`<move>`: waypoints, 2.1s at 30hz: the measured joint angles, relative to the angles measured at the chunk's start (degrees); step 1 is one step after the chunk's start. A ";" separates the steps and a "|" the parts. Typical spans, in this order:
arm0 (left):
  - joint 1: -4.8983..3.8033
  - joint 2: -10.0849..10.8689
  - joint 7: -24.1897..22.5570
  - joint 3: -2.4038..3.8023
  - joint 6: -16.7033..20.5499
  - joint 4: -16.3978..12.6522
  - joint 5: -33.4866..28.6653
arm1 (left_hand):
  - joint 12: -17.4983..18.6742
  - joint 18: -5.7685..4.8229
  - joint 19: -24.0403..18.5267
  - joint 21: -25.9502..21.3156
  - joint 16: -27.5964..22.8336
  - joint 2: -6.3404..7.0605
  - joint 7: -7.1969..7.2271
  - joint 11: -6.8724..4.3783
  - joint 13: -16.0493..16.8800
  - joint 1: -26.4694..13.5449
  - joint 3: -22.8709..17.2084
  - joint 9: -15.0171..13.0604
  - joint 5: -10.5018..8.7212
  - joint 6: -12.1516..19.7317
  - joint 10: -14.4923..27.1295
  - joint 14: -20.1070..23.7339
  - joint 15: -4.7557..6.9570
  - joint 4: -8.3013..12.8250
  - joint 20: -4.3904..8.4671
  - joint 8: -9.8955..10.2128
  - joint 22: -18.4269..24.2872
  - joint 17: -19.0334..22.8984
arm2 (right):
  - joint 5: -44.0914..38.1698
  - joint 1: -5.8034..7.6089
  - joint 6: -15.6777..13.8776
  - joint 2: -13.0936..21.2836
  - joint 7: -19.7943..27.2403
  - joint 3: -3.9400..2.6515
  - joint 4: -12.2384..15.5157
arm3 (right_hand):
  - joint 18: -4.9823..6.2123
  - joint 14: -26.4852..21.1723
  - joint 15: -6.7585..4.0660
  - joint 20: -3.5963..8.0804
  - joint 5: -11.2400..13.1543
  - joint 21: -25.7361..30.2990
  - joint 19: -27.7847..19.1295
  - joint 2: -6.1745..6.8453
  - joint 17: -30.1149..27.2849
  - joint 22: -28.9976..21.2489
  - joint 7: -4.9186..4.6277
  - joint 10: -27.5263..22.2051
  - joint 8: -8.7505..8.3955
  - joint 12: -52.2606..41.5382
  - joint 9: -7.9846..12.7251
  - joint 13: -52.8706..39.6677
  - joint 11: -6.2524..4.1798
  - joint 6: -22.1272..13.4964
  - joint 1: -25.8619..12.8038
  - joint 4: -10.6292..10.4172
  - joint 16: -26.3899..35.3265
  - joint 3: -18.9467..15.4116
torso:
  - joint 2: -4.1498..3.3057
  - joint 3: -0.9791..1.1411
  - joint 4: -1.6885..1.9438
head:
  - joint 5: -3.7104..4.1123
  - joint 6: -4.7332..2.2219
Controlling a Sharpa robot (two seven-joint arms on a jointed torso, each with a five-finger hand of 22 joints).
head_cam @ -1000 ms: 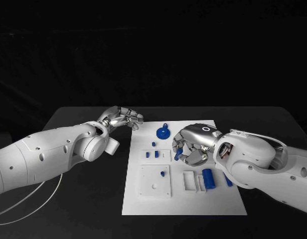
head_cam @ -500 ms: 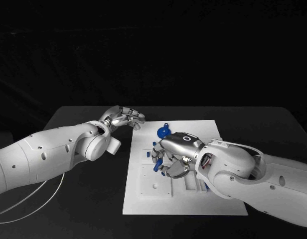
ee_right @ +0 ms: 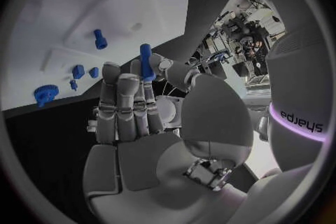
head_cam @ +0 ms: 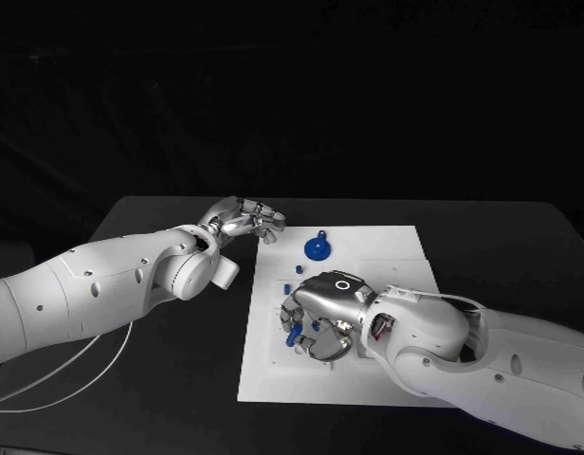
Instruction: Assemble the parts on the task board
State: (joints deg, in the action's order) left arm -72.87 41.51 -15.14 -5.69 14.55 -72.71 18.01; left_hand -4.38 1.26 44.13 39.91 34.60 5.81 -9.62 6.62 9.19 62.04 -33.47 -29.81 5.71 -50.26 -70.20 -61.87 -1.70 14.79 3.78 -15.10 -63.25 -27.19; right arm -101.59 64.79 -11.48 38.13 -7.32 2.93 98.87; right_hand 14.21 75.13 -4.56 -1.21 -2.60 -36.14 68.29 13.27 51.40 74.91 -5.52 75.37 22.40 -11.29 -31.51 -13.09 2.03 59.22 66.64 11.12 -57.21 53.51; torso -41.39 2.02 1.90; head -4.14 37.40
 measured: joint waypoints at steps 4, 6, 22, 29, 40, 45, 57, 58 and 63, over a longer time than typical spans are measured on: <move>0.00 -0.01 0.02 0.00 -0.01 -0.03 0.00 | 0.00 0.00 0.00 0.00 0.00 0.00 0.00 0.00 0.00 0.00 0.00 0.00 0.00 0.00 0.00 0.00 0.00 0.00 0.00 0.00 0.00 -0.04 | -1.05 -0.14 0.25 0.04 0.00 0.41 -0.21 | 0.00 -0.01 0.01 0.00 0.17 0.00 0.00 0.01 0.00 0.00 0.00 0.00 -0.01 0.01 0.00 -0.01 0.00 0.00 -0.01 0.16 0.00 0.15 | 0.00 0.04 -0.02 | -0.20 0.20; 0.00 0.00 0.03 0.00 -0.01 -0.03 0.00 | 0.00 0.00 0.00 0.00 0.00 0.00 0.00 0.00 0.00 0.00 0.00 0.00 0.00 0.00 0.00 0.00 0.00 0.00 0.00 0.00 0.00 -0.07 | -1.41 -0.22 0.41 0.01 0.00 0.54 -0.31 | 0.00 -0.01 0.01 0.00 0.17 0.00 0.01 0.08 0.00 0.00 0.00 0.00 -0.01 0.02 0.00 -0.02 -0.01 0.00 -0.08 0.16 0.00 0.15 | 0.00 0.03 -0.05 | -0.30 0.27; 0.00 0.12 0.07 -0.01 -0.08 0.00 0.00 | 0.00 -0.02 0.00 0.00 0.00 0.00 0.00 0.00 0.01 0.00 0.00 -0.01 0.00 0.00 0.00 -0.20 -0.20 0.00 0.00 0.00 -0.04 -0.12 | -2.34 -0.29 1.32 0.35 -0.01 0.98 -0.57 | 0.00 -0.03 0.02 0.00 -0.06 0.00 0.01 0.07 0.05 0.00 0.00 -0.02 -0.29 0.29 -0.13 -1.28 -0.04 -0.01 -0.06 0.39 0.00 -0.08 | 0.02 0.11 -0.12 | -0.62 0.96; 0.00 0.14 0.08 -0.01 -0.11 0.00 0.00 | 0.00 -0.04 0.00 0.00 0.00 0.00 0.00 0.00 0.01 0.00 0.00 -0.01 0.00 0.00 0.00 -0.20 -0.20 0.00 0.00 0.00 -0.03 -0.18 | -2.91 -0.29 2.03 0.35 -0.18 1.03 -0.85 | 0.00 -0.03 0.02 0.11 -0.06 -0.24 0.30 0.07 0.11 0.00 0.00 0.10 -0.32 0.34 -0.13 -1.28 -0.33 -0.01 -0.05 0.39 0.00 -0.09 | 0.03 0.05 -0.09 | -0.62 0.98; 0.00 0.24 0.11 -0.01 -0.12 -0.02 -0.01 | 0.00 -0.06 0.00 0.00 -0.22 0.00 0.00 -0.01 0.01 0.00 0.00 0.04 0.00 0.00 -0.01 -0.20 -0.20 0.00 0.00 0.00 -0.08 -0.25 | -3.91 -0.27 3.13 -0.05 -0.35 1.26 -1.41 | 0.01 -0.03 0.02 0.12 -0.05 -0.24 0.31 -0.23 0.16 0.00 -0.05 0.11 -0.35 0.25 -0.30 -1.29 -0.54 -0.08 -0.20 0.72 0.00 -0.08 | 0.03 0.04 -0.09 | -0.61 1.08; 0.00 0.25 0.11 -0.01 -0.13 -0.02 -0.01 | 0.00 -0.07 0.00 0.00 -0.22 0.00 0.00 -0.01 0.01 0.00 0.00 0.04 0.00 0.00 -0.01 -0.20 -0.20 0.00 0.00 0.00 -0.07 -0.27 | -4.34 -0.24 3.29 -0.49 -0.48 1.58 -1.71 | 0.00 -0.04 0.01 0.21 -0.04 -0.24 0.40 -0.23 0.15 -0.01 0.11 0.10 -0.22 0.25 -0.27 -3.36 -0.55 0.08 -0.20 0.73 0.00 -0.09 | 0.02 0.04 -0.09 | -0.68 1.10; 0.00 0.24 0.12 -0.01 -0.13 -0.03 -0.01 | 0.00 -0.07 0.00 0.00 -0.22 0.00 0.16 -0.01 0.02 0.00 0.00 0.03 0.00 0.15 -0.01 -0.20 -0.20 0.00 0.00 0.00 -0.12 -0.35 | -5.34 -0.22 3.58 -1.05 -0.86 1.79 -1.69 | -0.06 -0.04 0.01 0.64 0.00 -0.47 0.38 -0.23 0.27 0.04 -0.02 0.35 -0.22 0.25 -0.25 -5.09 -0.54 0.24 -0.19 1.10 -0.21 -0.16 | 0.02 0.04 -0.06 | -0.82 1.02; 0.00 0.24 0.12 -0.01 -0.13 -0.03 -0.01 | 0.00 -0.06 0.00 0.00 -0.22 0.00 0.15 -0.01 0.02 0.00 0.00 0.03 0.00 0.15 -0.01 -0.20 -0.20 0.00 0.00 0.00 -0.12 -0.35 | -5.39 -0.21 3.58 -1.10 -0.88 1.81 -1.69 | -0.06 -0.04 0.01 0.64 0.00 -0.47 0.38 -0.23 0.27 0.04 -0.04 0.36 -0.23 0.25 -0.25 -5.11 -0.54 0.25 -0.19 1.10 -0.21 -0.16 | 0.02 0.02 -0.06 | -0.83 1.02; 0.00 0.24 0.12 -0.01 -0.14 -0.03 -0.01 | 0.00 -0.06 0.00 0.00 -0.22 0.00 0.15 -0.01 0.02 0.00 0.00 0.03 0.00 0.15 -0.01 -0.20 -0.20 0.00 0.00 0.00 -0.11 -0.36 | -5.35 -0.20 3.72 -1.46 -0.87 1.95 -1.62 | -0.07 -0.04 0.01 0.64 0.00 -0.47 0.38 -0.24 0.32 0.04 -0.04 0.41 -0.29 0.26 -0.28 -5.47 -0.60 0.25 -0.19 1.10 -0.21 -0.16 | 0.02 0.01 -0.06 | -0.86 1.08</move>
State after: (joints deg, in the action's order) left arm -72.88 41.75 -15.03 -5.70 14.41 -72.74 18.00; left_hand -4.38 1.20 44.13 39.92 34.38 5.81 -9.46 6.61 9.21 62.04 -33.47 -29.78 5.71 -50.11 -70.21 -62.07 -1.90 14.79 3.78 -15.10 -63.37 -27.55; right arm -106.95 64.58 -7.75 36.67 -8.20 4.88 97.24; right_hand 14.14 75.10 -4.55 -0.57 -2.60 -36.60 68.68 13.03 51.71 74.95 -5.55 75.77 22.11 -11.03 -31.78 -18.56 1.43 59.47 66.45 12.22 -57.42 53.35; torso -41.36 2.02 1.83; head -5.00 38.48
